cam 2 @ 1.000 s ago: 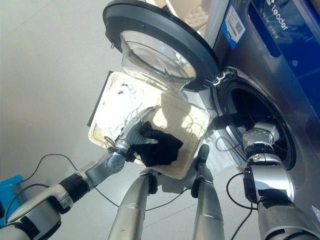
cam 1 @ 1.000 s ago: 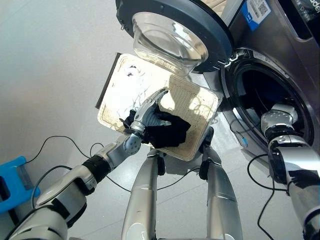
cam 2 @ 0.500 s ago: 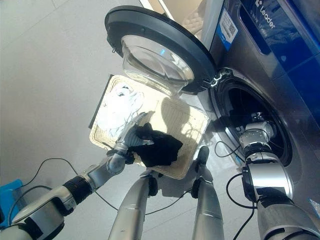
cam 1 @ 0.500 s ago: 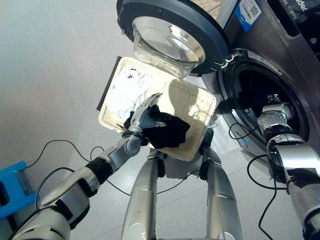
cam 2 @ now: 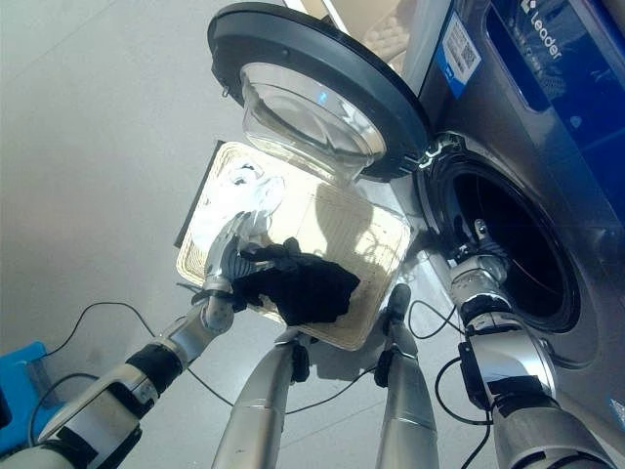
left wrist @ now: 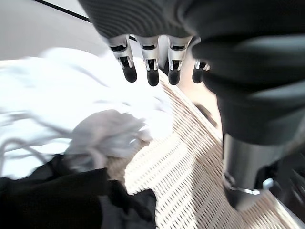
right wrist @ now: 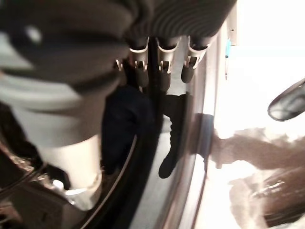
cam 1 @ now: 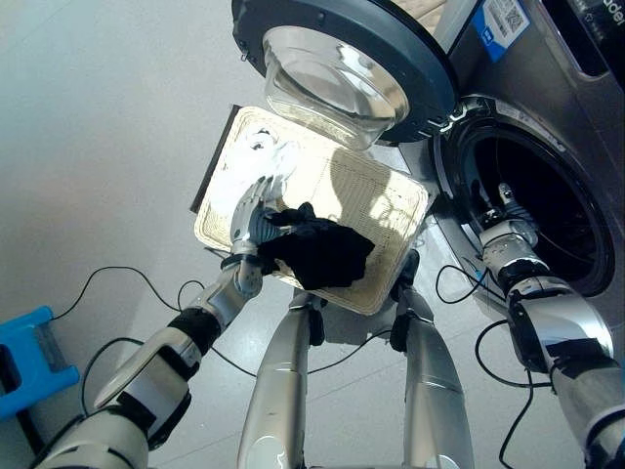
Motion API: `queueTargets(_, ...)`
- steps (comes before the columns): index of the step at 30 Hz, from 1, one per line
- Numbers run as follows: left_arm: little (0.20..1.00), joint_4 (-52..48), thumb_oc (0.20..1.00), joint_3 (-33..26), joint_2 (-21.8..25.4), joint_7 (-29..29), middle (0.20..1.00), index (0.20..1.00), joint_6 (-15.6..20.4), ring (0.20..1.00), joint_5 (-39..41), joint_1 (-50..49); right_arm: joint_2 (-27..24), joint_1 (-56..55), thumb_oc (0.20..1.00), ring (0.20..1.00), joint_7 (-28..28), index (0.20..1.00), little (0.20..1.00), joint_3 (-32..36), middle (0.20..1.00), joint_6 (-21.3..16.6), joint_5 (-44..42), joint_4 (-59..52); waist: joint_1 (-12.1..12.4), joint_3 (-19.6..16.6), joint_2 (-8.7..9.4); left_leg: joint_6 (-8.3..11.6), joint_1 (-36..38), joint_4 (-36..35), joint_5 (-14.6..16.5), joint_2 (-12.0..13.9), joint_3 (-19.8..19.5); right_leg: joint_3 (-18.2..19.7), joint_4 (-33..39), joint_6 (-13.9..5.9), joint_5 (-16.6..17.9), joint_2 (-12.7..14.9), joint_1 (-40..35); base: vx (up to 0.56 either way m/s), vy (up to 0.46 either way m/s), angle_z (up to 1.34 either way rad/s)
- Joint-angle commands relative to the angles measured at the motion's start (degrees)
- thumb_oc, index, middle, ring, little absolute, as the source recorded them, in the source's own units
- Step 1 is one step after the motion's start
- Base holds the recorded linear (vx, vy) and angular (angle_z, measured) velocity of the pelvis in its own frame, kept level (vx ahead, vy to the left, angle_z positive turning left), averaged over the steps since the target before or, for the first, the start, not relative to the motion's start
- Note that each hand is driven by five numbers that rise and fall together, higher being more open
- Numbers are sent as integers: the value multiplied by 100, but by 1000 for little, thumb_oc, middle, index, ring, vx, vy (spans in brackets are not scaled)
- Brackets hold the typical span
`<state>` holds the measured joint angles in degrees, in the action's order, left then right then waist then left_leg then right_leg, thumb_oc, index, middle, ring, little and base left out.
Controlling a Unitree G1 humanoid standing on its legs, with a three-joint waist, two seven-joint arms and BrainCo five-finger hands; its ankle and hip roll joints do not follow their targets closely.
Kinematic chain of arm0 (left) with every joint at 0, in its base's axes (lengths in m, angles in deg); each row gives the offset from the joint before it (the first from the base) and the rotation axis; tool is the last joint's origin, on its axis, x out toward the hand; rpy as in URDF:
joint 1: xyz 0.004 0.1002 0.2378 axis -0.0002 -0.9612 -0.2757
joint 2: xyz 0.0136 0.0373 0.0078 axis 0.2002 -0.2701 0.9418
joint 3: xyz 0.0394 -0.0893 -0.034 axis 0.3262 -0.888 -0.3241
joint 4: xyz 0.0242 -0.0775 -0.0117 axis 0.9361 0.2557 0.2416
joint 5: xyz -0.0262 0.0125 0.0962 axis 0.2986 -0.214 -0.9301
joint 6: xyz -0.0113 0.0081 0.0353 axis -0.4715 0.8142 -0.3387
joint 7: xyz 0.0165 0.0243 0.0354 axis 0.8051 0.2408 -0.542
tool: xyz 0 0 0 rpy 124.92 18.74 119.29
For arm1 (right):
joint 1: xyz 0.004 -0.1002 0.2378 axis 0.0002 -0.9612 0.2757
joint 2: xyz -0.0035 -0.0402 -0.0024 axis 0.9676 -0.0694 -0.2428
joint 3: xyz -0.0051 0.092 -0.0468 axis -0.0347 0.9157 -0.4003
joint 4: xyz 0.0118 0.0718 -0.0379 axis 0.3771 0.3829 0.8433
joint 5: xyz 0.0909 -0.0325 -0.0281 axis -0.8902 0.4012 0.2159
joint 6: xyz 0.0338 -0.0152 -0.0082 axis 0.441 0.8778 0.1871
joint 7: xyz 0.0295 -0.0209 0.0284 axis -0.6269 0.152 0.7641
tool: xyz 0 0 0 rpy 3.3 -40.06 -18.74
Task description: Put the clothes into the washing machine.
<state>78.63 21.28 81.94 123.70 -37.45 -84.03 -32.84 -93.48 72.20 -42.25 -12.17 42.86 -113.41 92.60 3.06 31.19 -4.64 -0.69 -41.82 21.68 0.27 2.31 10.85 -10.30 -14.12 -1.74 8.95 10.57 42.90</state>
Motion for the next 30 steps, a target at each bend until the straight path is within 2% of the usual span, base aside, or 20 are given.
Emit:
queueTargets(1,1000,158,1000,64,98,-434,1000,1000,-187,1000,-662,54,-263,-20,1000,1000,54,1000,1000,-252,1000,-434,262,-263,-129,-140,-289,497,127,-529,-98,-176,-108,-458,-1009,-561,-841,77,98,2,58,-4)
queueTargets(4,1000,232,1000,327,165,-763,1000,1000,-265,1000,-1053,141,-201,-108,1000,1000,228,1000,1000,-325,1000,-484,354,-334,-203,-140,-298,509,128,-561,-113,-156,-44,-400,-943,-563,-820,36,117,3,59,-8)
queueTargets(5,1000,331,1000,671,255,-977,1000,1000,-349,1000,-1375,211,-138,-228,1000,1000,399,1000,1000,-439,1000,-578,265,-375,-263,-140,-306,534,172,-612,-103,-143,17,-358,-886,-575,-837,-2,90,-23,56,-11)
queueTargets(11,1000,595,1000,1451,453,-1378,1000,1000,-486,1000,-2042,478,-65,-379,1000,1000,683,1000,1000,-520,1000,-696,169,-348,-417,-140,-309,570,166,-688,-147,-98,124,-276,-795,-602,-806,-59,128,-7,38,-11)
queueTargets(14,1000,755,1000,1919,543,-1788,1000,1000,-577,1000,-2367,688,-28,-372,1000,1000,808,1000,1000,-560,1000,-758,103,-294,-486,-140,-296,581,140,-743,-184,-72,173,-250,-718,-619,-774,-92,155,-24,8,-6)
queueTargets(18,1000,923,1000,2239,641,-2213,1000,1000,-618,1000,-2491,845,-61,-297,1000,1000,901,1000,1000,-586,1000,-806,45,-274,-522,-140,-279,597,98,-758,-211,-53,200,-261,-669,-633,-748,-104,174,-11,-6,-1)
queueTargets(21,1000,936,1000,2313,665,-2290,1000,1000,-644,1000,-2498,847,-69,-292,1000,1000,910,1000,1000,-585,1000,-809,15,-279,-531,-140,-269,604,92,-764,-212,-53,190,-258,-655,-636,-744,-111,176,0,0,0)
queueTargets(26,1000,1133,1000,2561,729,-2764,1000,1000,-748,1000,-3022,843,-118,-308,1000,1000,1070,1000,1000,-470,1000,-841,-287,-230,-551,-140,-226,622,13,-797,-234,-24,170,-276,-604,-646,-722,-123,215,0,0,0)
queueTargets(30,1000,1241,1000,2620,743,-2896,1000,1000,-802,1000,-3273,891,-130,-264,1000,1000,1177,1000,1000,-423,1000,-863,-473,-194,-550,-140,-206,617,-102,-806,-274,-12,148,-279,-594,-636,-668,-124,320,0,0,0)
